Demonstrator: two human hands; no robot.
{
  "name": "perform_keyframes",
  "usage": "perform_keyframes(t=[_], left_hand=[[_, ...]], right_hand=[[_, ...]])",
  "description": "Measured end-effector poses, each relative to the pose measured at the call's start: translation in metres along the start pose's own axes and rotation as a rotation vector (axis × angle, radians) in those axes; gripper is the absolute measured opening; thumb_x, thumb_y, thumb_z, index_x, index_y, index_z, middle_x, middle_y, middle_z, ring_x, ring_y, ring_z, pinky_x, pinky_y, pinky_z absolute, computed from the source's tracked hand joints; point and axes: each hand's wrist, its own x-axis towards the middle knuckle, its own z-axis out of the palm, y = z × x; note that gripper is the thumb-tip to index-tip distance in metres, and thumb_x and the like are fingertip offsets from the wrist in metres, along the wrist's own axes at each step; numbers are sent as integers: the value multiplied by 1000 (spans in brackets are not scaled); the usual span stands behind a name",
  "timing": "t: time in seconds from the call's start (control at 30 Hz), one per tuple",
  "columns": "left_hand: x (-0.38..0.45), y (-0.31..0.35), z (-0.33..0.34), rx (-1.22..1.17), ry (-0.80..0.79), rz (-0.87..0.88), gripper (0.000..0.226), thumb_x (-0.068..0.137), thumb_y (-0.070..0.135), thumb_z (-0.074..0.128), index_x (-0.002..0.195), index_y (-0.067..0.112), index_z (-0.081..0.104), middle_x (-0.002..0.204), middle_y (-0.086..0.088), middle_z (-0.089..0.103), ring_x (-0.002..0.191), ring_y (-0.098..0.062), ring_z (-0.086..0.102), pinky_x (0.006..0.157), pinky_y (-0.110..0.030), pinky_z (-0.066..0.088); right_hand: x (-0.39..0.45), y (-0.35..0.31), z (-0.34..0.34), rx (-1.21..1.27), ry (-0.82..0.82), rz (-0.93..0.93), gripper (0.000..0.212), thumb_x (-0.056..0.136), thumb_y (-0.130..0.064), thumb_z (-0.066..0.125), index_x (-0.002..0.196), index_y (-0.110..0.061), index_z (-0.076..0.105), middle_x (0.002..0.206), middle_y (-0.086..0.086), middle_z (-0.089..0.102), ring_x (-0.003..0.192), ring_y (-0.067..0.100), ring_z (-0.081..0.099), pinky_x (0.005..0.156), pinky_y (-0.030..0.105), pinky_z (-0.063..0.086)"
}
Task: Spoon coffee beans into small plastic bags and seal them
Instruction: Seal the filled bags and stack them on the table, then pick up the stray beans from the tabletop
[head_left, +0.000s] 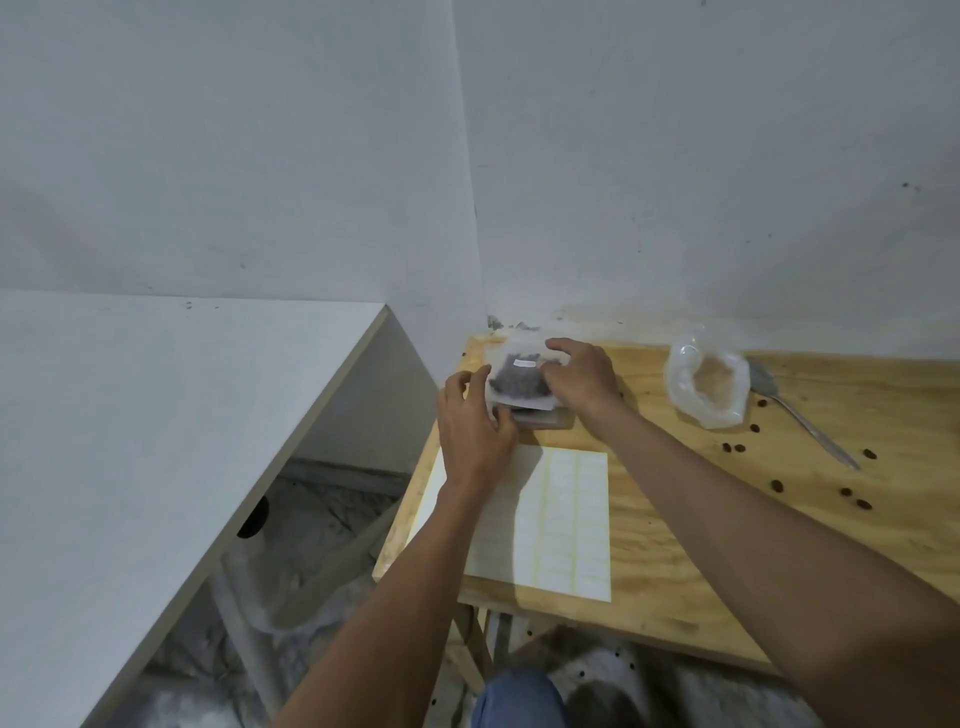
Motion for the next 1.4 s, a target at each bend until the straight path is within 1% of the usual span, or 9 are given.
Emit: perform_keyframes(t=[0.13,0.33,0.47,0.63,0.7,0.8,1.07,1.2,1.4], left_hand=[[-5,21,-4,1,36,94,51,82,16,62,133,19,58,142,-3,46,134,-23,39,107,-39,44],[-39,62,8,21,-21,370,47,77,24,66,123,13,64,128,-6,60,121,-27,54,99,-39,44],[-73,75,26,55,-131,447,48,85,31,65,126,7,64,123,-10,65,112,-28,60,92,-43,51],[-97,71,36,319,-370,428,76,96,68,43,137,5,50,139,-13,53,128,-29,49,108,-45,41],[-97,75,36,399,-508,369,99,93,79,29,155,1,28,163,-18,28,151,-31,25,123,-46,22],[-93,80,39,516,-640,315,106,92,81,21,161,1,3,170,-17,0,157,-28,-2,127,-45,2],[-80,86,45,595,-666,334,118,80,85,20,160,0,3,169,-19,2,157,-30,1,126,-48,8],[-73,80,44,599,-677,362,134,65,96,7,161,2,4,170,-17,2,157,-28,2,126,-46,9],[-72,74,49,534,-662,330,136,67,99,15,161,2,0,170,-15,-2,158,-25,-2,128,-43,2]], right_hand=[[-7,0,-22,0,66,-24,33,94,-22,64,127,-20,69,136,6,61,123,24,58,101,32,49],[-34,10,-81,-37,82,-26,16,92,-12,65,102,-20,76,105,9,74,71,22,71,67,35,61],[-64,35,-114,-90,56,4,10,95,-11,67,98,-13,75,85,8,74,72,25,73,68,43,64],[-96,76,-121,-125,52,51,19,89,-10,73,107,-16,77,105,6,74,91,21,69,80,33,57],[-104,86,-117,-149,74,79,28,88,-13,76,116,-13,76,112,6,73,103,21,67,86,31,53],[-112,95,-107,-215,152,96,37,89,-24,77,125,-15,73,116,4,75,109,22,68,83,25,47],[-106,83,-88,-446,290,93,38,96,-42,67,127,-20,72,126,3,71,115,28,66,87,35,51],[-101,79,-81,-518,320,109,22,96,-35,69,110,-21,79,111,3,75,101,28,70,77,33,53],[-96,83,-79,-531,279,68,19,99,-30,63,104,-14,73,102,7,73,93,30,70,73,35,55]])
